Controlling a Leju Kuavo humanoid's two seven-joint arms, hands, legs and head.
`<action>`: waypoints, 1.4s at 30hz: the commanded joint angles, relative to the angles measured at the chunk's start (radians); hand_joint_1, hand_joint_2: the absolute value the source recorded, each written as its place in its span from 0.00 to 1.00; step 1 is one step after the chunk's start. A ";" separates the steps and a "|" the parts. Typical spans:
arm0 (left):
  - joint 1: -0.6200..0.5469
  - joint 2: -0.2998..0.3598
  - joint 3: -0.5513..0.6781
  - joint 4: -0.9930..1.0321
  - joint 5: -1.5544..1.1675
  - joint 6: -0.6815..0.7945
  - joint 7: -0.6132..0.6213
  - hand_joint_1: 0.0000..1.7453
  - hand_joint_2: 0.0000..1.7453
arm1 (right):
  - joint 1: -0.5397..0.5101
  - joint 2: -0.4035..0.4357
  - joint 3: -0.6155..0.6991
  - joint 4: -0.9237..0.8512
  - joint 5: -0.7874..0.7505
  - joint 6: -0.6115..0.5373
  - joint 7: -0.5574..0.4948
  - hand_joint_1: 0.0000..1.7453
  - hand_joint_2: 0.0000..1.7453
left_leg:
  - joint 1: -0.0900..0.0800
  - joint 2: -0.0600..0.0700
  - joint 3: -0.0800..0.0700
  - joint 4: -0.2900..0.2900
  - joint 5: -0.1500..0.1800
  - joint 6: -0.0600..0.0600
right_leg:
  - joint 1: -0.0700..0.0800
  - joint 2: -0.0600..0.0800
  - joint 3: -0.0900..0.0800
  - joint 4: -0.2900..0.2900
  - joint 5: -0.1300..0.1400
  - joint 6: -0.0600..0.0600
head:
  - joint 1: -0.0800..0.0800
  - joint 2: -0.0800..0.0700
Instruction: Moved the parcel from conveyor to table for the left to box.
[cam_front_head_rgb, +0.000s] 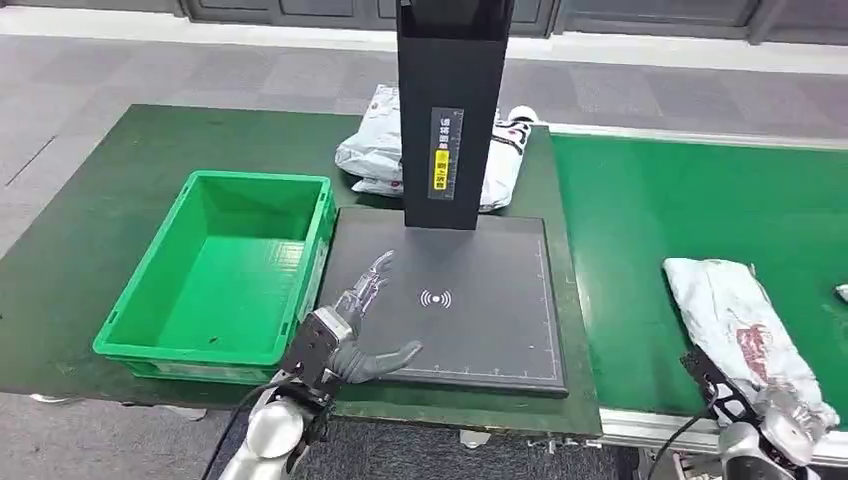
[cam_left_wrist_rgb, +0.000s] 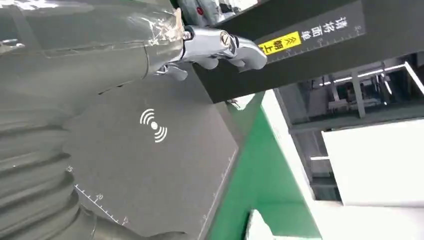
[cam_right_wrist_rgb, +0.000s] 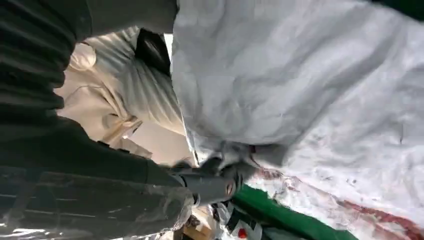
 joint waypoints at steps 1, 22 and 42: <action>-0.027 0.024 0.035 0.037 0.004 -0.005 0.003 0.00 1.00 | -0.029 0.027 0.044 0.145 -0.012 -0.010 -0.008 1.00 1.00 | 0.000 0.004 -0.005 0.000 0.003 0.002 | 0.000 0.002 -0.005 -0.002 0.004 0.001 | 0.000 0.000; 0.007 0.025 0.099 0.010 -0.025 0.005 -0.017 0.00 1.00 | 0.053 0.114 0.120 -0.277 -0.493 0.163 -0.385 1.00 1.00 | -0.001 0.003 -0.003 -0.003 0.001 0.000 | -0.001 -0.004 -0.005 -0.002 0.009 0.001 | 0.000 0.000; 0.031 0.010 0.067 -0.008 -0.040 0.071 -0.015 0.00 1.00 | 0.194 0.184 0.236 -0.972 -0.960 -0.279 -0.339 1.00 1.00 | -0.007 -0.013 -0.005 -0.004 0.007 -0.001 | -0.007 -0.019 -0.017 0.006 0.004 0.000 | 0.000 0.000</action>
